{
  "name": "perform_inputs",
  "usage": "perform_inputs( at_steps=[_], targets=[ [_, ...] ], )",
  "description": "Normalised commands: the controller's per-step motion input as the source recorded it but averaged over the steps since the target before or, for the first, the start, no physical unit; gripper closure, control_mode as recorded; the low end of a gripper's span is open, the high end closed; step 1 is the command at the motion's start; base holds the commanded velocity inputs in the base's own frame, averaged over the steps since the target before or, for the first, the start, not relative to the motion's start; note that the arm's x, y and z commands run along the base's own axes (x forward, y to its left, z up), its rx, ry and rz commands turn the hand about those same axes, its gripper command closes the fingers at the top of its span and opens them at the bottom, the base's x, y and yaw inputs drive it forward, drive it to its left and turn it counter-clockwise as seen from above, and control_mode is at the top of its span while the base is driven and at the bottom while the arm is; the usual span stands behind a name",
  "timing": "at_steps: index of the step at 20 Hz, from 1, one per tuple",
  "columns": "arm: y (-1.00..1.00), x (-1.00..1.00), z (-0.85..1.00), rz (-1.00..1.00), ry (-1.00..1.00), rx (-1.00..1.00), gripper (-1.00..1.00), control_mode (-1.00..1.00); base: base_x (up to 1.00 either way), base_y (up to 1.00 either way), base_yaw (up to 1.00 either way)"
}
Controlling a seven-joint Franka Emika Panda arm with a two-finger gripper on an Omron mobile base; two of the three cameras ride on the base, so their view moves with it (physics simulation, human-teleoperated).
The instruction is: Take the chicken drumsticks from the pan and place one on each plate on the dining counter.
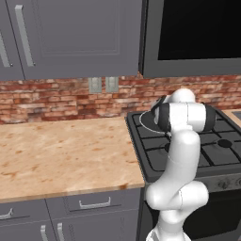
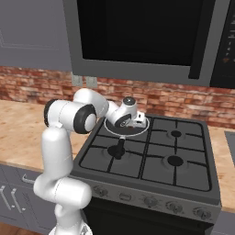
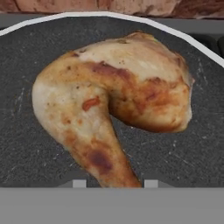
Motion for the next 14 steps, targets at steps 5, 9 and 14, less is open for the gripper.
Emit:
perform_inputs(
  at_steps=[5, 9, 14],
  targets=[
    [-0.02, -0.26, 0.00, 0.09, -0.12, 0.00, 1.00, -1.00, 0.00, 0.00, 0.00],
    [0.00, -0.41, 0.06, 0.09, -0.18, 0.00, 1.00, -1.00, 0.00, 0.00, 0.00],
    [0.00, -0.46, 0.08, 0.05, -0.15, 0.00, 1.00, -1.00, 0.00, 0.00, 0.00]
  ],
)
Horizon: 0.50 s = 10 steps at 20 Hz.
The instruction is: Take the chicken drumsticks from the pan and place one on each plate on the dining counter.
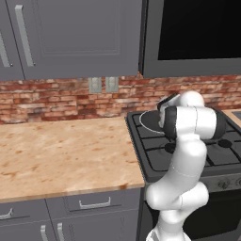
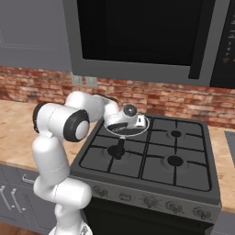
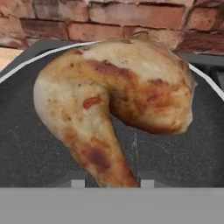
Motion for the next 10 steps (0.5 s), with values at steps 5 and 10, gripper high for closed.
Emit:
perform_inputs(
  at_steps=[5, 10],
  targets=[
    [0.00, -0.46, 0.14, 0.01, -0.04, 0.00, 1.00, -1.00, 0.00, 0.00, 0.00],
    [-0.03, -0.33, 0.37, 0.00, 0.01, 0.00, 1.00, -1.00, 0.00, 0.00, 0.00]
  ],
)
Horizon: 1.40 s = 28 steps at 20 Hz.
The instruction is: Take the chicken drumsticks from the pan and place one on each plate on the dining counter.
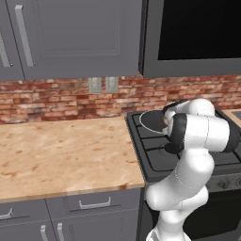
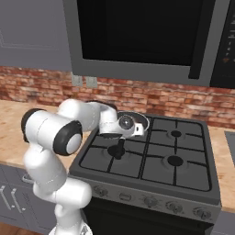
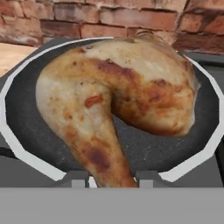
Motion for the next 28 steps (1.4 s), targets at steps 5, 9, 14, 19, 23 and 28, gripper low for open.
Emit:
perform_inputs(
  at_steps=[5, 9, 14, 19, 23, 28],
  targets=[
    [-0.02, -0.44, 0.42, 0.04, 0.00, 0.00, 1.00, -1.00, 0.00, 0.00, 0.00],
    [0.00, -0.43, 0.47, 0.05, 0.00, 0.00, 1.00, -1.00, 0.00, 0.00, 0.00],
    [0.00, -0.39, 0.49, 0.05, 0.02, 0.00, 1.00, -1.00, 0.00, 0.00, 0.00],
    [-0.09, -0.26, 0.64, 0.12, 0.19, 0.03, 1.00, -1.00, 0.00, 0.00, 0.00],
    [-0.06, -0.31, 0.69, 0.09, 0.20, 0.02, 1.00, -1.00, 0.00, 0.00, 0.00],
    [-0.10, -0.52, 0.51, 0.06, 0.08, 0.01, 1.00, -1.00, 0.00, 0.00, 0.00]
  ],
)
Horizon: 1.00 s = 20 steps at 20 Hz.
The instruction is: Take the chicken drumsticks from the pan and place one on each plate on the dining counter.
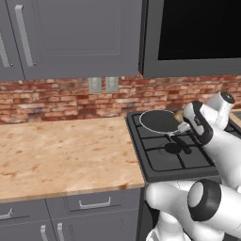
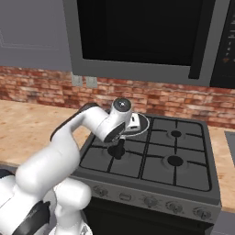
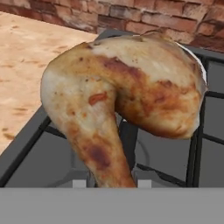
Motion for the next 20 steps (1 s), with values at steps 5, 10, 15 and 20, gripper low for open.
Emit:
perform_inputs(
  at_steps=[5, 10, 15, 20],
  targets=[
    [0.01, -0.78, 0.16, 0.00, -0.01, 0.00, 1.00, -1.00, 0.00, 0.00, 0.00],
    [0.06, -0.81, 0.19, 0.00, -0.04, 0.00, 1.00, -1.00, 0.00, 0.00, 0.00],
    [0.13, -0.69, 0.32, -0.01, 0.00, 0.02, 1.00, -1.00, 0.00, 0.00, 0.00],
    [0.20, -0.58, 0.21, 0.00, 0.00, 0.00, 1.00, -1.00, 0.00, 0.00, 0.00]
  ],
)
